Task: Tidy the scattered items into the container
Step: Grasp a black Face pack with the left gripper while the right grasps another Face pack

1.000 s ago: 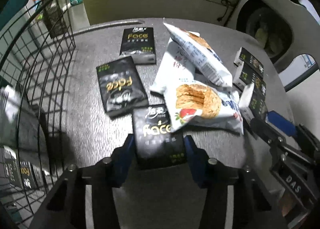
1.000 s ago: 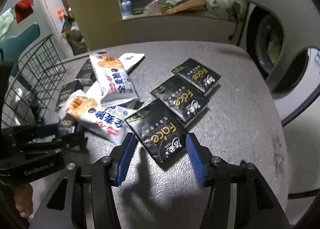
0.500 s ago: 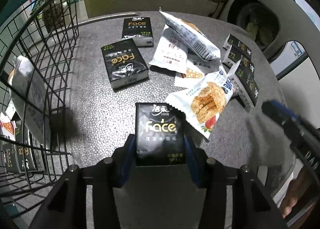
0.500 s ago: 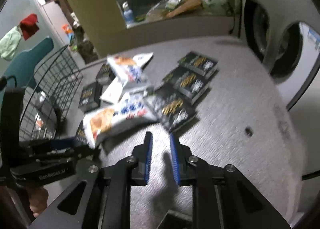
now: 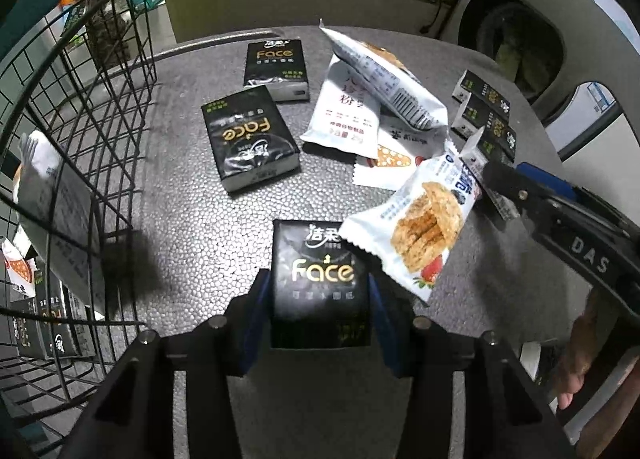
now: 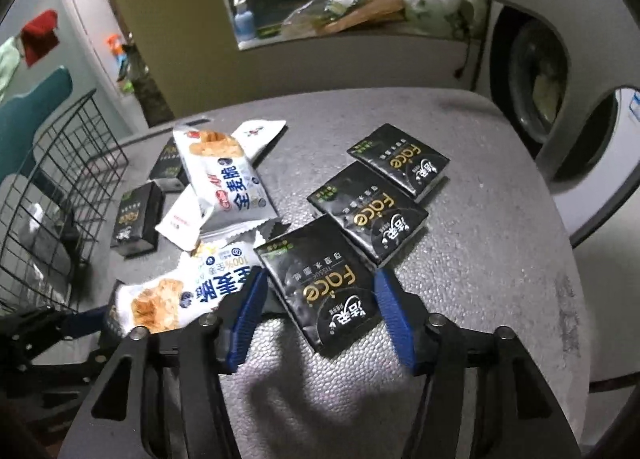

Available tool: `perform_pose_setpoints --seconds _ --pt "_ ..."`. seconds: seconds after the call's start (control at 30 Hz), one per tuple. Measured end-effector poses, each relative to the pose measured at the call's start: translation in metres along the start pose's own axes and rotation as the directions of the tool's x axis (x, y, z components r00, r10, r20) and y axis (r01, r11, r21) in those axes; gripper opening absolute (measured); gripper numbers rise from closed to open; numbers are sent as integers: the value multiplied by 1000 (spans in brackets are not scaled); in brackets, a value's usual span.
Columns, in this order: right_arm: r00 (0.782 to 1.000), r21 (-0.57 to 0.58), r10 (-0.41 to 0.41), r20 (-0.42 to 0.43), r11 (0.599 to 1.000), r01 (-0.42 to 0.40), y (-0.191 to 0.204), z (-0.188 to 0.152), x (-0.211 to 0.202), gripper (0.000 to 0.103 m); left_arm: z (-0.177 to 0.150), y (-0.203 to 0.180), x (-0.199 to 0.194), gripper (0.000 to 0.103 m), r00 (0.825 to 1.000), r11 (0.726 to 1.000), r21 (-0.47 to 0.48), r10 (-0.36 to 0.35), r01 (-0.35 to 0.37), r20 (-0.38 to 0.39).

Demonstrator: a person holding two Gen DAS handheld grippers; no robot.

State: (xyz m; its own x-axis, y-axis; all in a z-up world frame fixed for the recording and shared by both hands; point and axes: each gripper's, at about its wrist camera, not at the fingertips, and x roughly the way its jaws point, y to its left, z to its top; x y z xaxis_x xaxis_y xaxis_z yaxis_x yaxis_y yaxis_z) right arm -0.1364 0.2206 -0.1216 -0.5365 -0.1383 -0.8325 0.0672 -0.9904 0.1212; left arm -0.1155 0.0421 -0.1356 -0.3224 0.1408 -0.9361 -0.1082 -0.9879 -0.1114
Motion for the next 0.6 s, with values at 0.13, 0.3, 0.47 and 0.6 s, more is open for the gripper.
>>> perform_pose_setpoints --seconds 0.13,0.3,0.47,0.6 --pt "999 19 37 -20 999 -37 1 -14 -12 15 -4 3 -2 52 1000 1000 -4 3 -3 -4" --pt "990 83 130 -47 989 -126 -7 -31 -20 12 -10 8 -8 52 1000 1000 -1 5 -5 2" --pt "985 126 172 -4 977 -170 -16 -29 -27 13 -8 19 -13 59 998 998 -40 -53 54 24" --pt "992 116 122 13 986 -122 -20 -15 -23 22 -6 25 -15 60 996 995 -52 -88 89 22"
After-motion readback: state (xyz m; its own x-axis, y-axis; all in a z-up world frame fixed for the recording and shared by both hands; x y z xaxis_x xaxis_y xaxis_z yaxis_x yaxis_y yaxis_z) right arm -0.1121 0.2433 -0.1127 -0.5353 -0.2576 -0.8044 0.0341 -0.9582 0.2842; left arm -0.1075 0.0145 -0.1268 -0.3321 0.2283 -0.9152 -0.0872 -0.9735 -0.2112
